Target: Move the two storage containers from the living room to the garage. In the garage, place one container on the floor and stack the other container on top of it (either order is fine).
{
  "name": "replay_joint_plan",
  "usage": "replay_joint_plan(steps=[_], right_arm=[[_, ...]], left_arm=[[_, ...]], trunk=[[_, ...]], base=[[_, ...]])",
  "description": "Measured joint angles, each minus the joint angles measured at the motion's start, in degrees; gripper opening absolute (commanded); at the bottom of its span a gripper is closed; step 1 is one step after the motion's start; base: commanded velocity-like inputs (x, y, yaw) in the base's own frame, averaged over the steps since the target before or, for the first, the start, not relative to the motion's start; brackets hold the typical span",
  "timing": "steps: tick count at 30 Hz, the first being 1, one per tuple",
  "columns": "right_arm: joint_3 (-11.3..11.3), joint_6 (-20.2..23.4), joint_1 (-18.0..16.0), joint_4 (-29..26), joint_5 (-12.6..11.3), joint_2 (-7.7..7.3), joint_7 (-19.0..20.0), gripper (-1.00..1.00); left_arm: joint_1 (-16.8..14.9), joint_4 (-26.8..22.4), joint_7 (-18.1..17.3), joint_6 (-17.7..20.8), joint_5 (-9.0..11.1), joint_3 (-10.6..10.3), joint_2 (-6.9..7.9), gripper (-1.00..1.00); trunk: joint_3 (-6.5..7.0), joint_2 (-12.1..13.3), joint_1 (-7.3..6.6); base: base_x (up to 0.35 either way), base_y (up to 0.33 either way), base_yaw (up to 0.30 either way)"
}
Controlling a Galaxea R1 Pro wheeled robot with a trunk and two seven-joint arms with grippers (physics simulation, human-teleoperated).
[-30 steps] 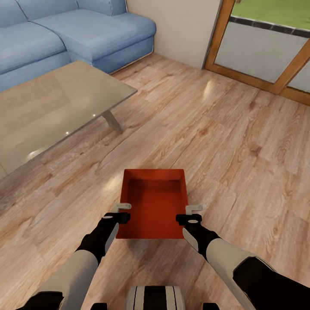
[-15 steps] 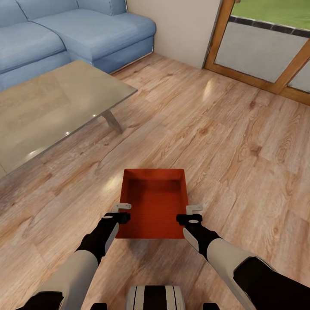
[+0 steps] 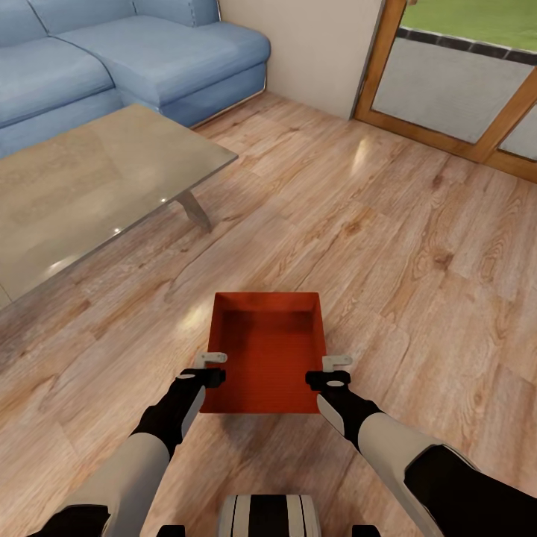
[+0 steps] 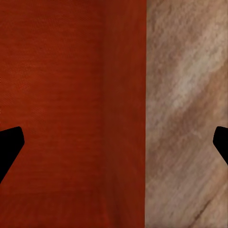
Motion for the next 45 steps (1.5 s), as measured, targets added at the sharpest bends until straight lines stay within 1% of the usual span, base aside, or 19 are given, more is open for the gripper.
replay_joint_plan(steps=[5, 13, 20, 33, 37, 45], right_arm=[[0.00, -0.01, 0.00, 0.00, -0.02, 0.04, -0.02, 1.00], [0.00, 0.00, 0.00, 0.00, 0.00, 0.04, 0.00, 1.00], [0.00, -0.04, 0.00, 0.00, 0.01, 0.04, 0.04, 1.00], [0.00, 0.00, 0.00, 0.00, 0.02, 0.05, 0.01, 1.00], [-0.01, -0.02, 0.00, 0.00, 0.04, 0.04, 0.00, 1.00], [0.00, 0.00, 0.00, 0.00, 0.05, 0.05, 0.03, 1.00]], left_arm=[[0.00, -0.06, 0.01, 0.00, 0.00, 0.09, 0.23, 1.00], [0.00, -0.16, 0.00, -0.02, 0.07, 0.06, 1.33, 1.00], [0.00, -0.01, -0.06, 0.00, 0.08, -0.05, 1.33, 1.00], [0.00, -0.15, -0.01, 0.00, 0.08, -0.07, 1.32, 1.00], [0.00, -0.16, 0.00, 0.00, 0.08, -0.07, 1.32, 1.00], [0.00, -0.25, 0.00, 0.03, 0.08, -0.07, 1.32, 1.00]], trunk=[[0.00, 0.00, 0.00], [0.00, 0.00, 0.00], [-1.25, -2.79, 1.53], [-1.26, -2.81, 1.54], [-1.97, -4.40, 2.41], [-1.97, -4.41, 2.42]], base=[[0.000, 0.000, 0.000], [0.000, 0.000, 0.000], [0.000, 0.000, 0.000], [0.000, 0.000, 0.000], [0.000, 0.000, 0.000], [0.000, 0.000, 0.000]])
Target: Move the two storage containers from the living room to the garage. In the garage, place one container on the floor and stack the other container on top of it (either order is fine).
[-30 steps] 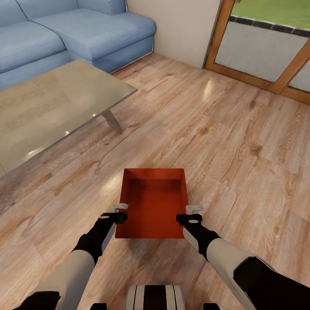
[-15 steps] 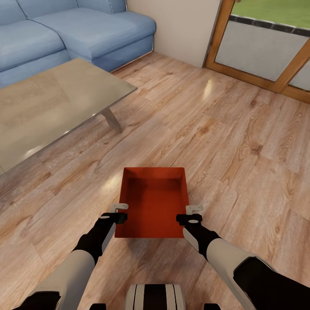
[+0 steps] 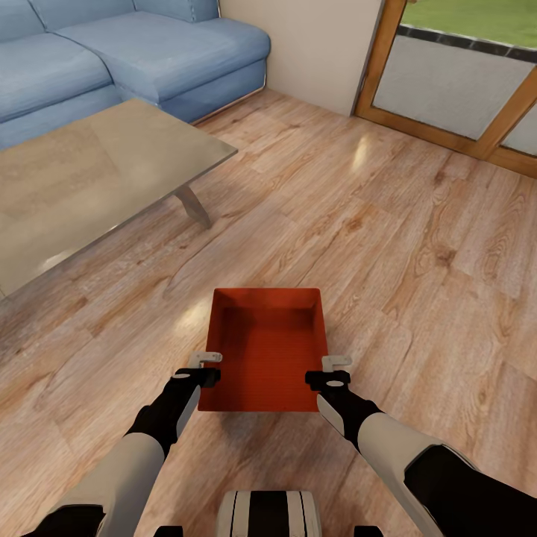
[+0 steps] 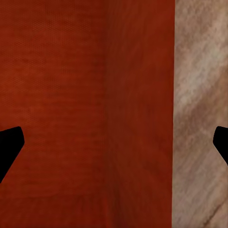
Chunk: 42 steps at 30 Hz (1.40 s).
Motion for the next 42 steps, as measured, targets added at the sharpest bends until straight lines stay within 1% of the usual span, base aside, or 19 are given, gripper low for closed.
replay_joint_plan(steps=[8, 17, 24, 42], right_arm=[[0.00, -0.01, 0.00, 0.00, 0.00, 0.00, 0.00, 1.00], [0.00, 0.00, 0.00, 0.00, 0.00, 0.00, 0.00, 1.00], [0.00, -0.01, 0.00, 0.00, 0.00, 0.00, -0.01, 1.00], [0.00, 0.00, 0.00, 0.00, 0.01, 0.00, 0.01, 1.00]], left_arm=[[0.00, -0.38, 0.00, 0.71, 0.00, 0.00, -0.08, 1.00], [0.00, -0.52, 0.01, 0.76, 0.04, 0.02, -0.09, 1.00], [0.00, -0.53, 0.02, 0.72, 0.06, 0.01, -0.10, 1.00], [0.00, -0.53, 0.00, 0.75, 0.07, 0.00, -0.26, 1.00]], trunk=[[0.00, 0.00, 0.00], [0.00, 0.00, 0.00], [0.00, 0.00, -0.01], [0.00, 0.00, 0.00]], base=[[0.000, 0.000, 0.000], [0.006, 0.000, 0.000], [0.130, 0.000, 0.000], [0.002, 0.000, 0.000]])
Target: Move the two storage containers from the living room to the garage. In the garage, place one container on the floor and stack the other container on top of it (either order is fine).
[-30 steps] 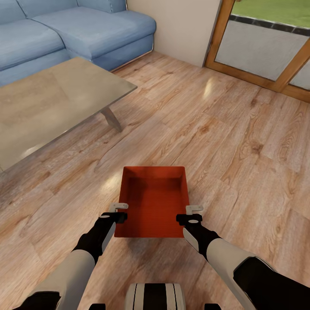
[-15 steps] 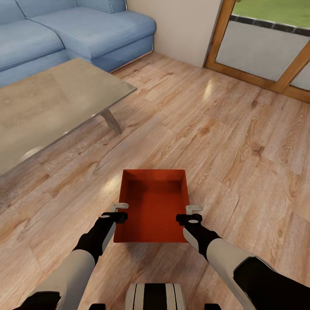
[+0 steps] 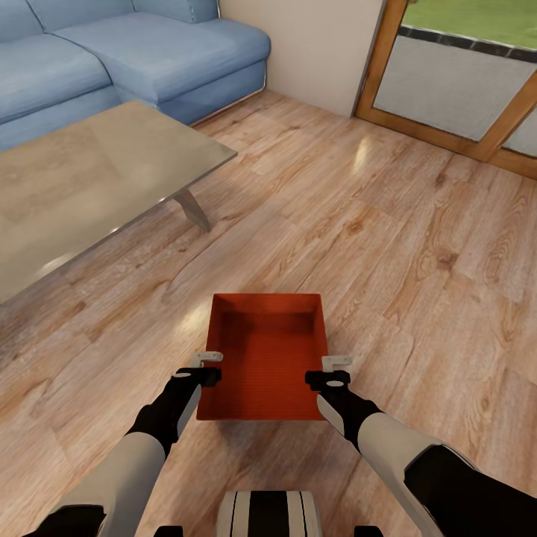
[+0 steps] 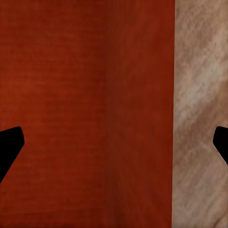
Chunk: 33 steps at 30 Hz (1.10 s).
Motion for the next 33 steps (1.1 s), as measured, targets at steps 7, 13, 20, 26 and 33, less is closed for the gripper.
replay_joint_plan(steps=[7, 13, 20, 26, 33], right_arm=[[0.00, -0.01, 0.00, 0.00, 0.00, 0.00, 0.00, 1.00], [0.00, 0.00, 0.00, 0.00, 0.00, 0.00, -0.04, 1.00], [0.00, -0.04, 0.00, 0.00, 0.00, 0.00, -0.02, 1.00], [0.00, -0.01, 0.00, 0.00, -0.01, -0.01, -0.06, 1.00], [0.00, -0.04, 0.00, 0.00, 0.00, -0.13, -0.02, 1.00]], left_arm=[[0.00, 0.00, 0.00, 0.00, 0.01, 0.00, 0.00, 1.00], [0.00, 0.01, -0.01, 0.02, 0.30, 0.00, 0.00, 1.00], [0.00, 0.00, -0.01, 0.02, 0.38, 0.00, 0.00, 1.00], [0.00, 0.07, -0.01, 0.02, 0.43, 0.00, 0.00, 1.00], [0.00, 0.00, -0.01, 0.02, 0.41, 0.00, 0.00, 1.00]], trunk=[[0.00, 0.00, 0.00], [0.00, 0.00, 0.00], [0.00, 0.00, 0.00], [-0.89, -1.99, 1.09], [-0.90, -2.01, 1.10]], base=[[0.000, 0.000, 0.000], [0.000, 0.000, 0.000], [0.000, 0.000, 0.000], [0.000, 0.000, 0.000], [0.000, 0.000, 0.000]])
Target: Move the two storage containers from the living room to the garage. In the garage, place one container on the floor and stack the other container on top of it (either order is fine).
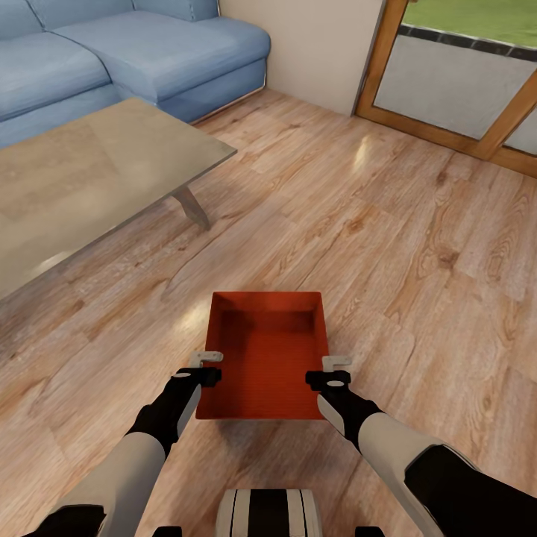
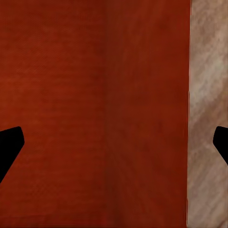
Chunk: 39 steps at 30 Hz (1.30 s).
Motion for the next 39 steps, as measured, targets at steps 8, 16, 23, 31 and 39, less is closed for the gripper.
replay_joint_plan(steps=[8, 16, 23, 31, 39], right_arm=[[0.03, 0.03, 0.00, 0.00, 0.00, -0.05, 0.02, 1.00], [0.04, 0.04, 0.00, 0.00, 0.00, -0.05, 0.01, 1.00], [0.01, 0.04, 0.00, 0.00, 0.00, -0.05, 0.02, 1.00], [0.02, -0.03, 0.00, -0.05, 0.08, -0.11, 0.01, 1.00], [0.00, -0.59, 0.00, -0.81, 0.13, -0.22, 0.02, 1.00]], left_arm=[[0.00, 0.00, 0.00, 0.00, 0.00, 0.00, 0.00, 1.00], [0.00, 0.00, 0.00, 0.00, 0.00, 0.00, 0.00, 1.00], [0.00, 0.00, 0.00, 0.00, 0.06, 0.05, -0.06, 1.00], [0.00, 0.00, 0.01, 0.01, 0.08, 0.14, -0.09, 1.00], [0.00, 0.06, 0.01, 0.06, 0.08, 0.23, 0.00, 1.00]], trunk=[[0.00, 0.00, 0.00], [0.00, 0.00, 0.00], [0.00, 0.00, 0.00], [0.00, 0.00, 0.00], [0.00, 0.00, 0.00]], base=[[0.000, 0.000, 0.000], [0.000, 0.000, 0.000], [0.000, 0.000, 0.000], [0.000, 0.000, 0.000], [0.000, 0.000, 0.000]])
